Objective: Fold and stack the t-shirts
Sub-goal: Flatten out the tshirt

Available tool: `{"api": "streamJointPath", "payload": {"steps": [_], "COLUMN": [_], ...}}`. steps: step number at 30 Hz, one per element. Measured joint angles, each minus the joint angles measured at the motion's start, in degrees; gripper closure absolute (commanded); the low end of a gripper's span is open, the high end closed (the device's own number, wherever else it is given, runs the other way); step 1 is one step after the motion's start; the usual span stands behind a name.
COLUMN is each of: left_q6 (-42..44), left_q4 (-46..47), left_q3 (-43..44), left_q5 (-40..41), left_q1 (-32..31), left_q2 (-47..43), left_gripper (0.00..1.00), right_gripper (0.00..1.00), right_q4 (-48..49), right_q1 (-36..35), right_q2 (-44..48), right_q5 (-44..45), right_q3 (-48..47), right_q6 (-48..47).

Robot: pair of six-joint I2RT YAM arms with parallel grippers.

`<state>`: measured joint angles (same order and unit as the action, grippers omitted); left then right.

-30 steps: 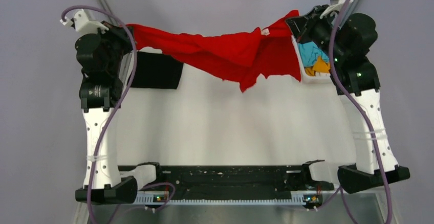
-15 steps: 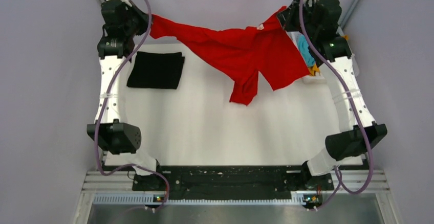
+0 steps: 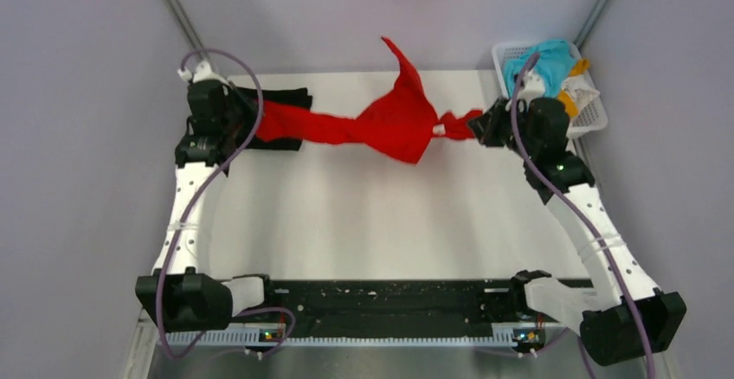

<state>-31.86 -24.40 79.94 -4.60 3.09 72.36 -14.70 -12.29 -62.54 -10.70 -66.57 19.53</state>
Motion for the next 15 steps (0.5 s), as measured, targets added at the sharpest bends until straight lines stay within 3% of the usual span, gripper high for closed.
{"api": "streamJointPath", "payload": {"steps": [1, 2, 3, 4, 5, 7, 8, 10, 15], "left_q6": [-0.52, -1.16, -1.53, -1.73, -2.08, -3.41, -3.87, -4.44, -3.30], "left_q4": [-0.28, -1.05, -1.68, -2.91, -4.28, -9.70, -12.63, -16.74, -16.44], "left_q3": [-5.29, -10.10, -14.36, -18.38, -21.59, -27.34, -28.63, -29.49, -28.79], "left_q5": [0.81, 1.70, 2.45, 3.06, 3.80, 5.53, 5.97, 6.45, 3.04], "left_q1": [0.07, 0.11, 0.15, 0.20, 0.24, 0.28, 0.31, 0.35, -1.53], "left_q2": [-1.73, -2.62, -2.89, -2.82, -2.49, -1.81, -1.62, -1.81, -5.64], "left_gripper": [0.92, 0.61, 0.38, 0.21, 0.12, 0.03, 0.01, 0.01, 0.01], "right_gripper": [0.92, 0.76, 0.59, 0.43, 0.33, 0.05, 0.02, 0.01, 0.01], "right_q4": [-0.79, -2.49, -4.28, -6.47, -9.22, -15.93, -19.63, -22.91, -24.30], "right_q1": [0.00, 0.00, 0.02, 0.02, 0.04, 0.09, 0.09, 0.09, 0.09], "right_q2": [1.40, 2.54, 2.62, 2.32, 1.88, 1.29, 1.27, 1.84, 4.07], "right_q5": [-0.68, -1.66, -2.62, -3.52, -4.02, -3.63, -2.73, -0.90, 1.90], "right_q3": [4.31, 9.14, 12.96, 16.68, 19.91, 24.33, 25.16, 25.07, 21.05], "right_q6": [1.46, 3.02, 4.39, 5.53, 6.34, 7.28, 7.28, 7.61, 7.72]}}
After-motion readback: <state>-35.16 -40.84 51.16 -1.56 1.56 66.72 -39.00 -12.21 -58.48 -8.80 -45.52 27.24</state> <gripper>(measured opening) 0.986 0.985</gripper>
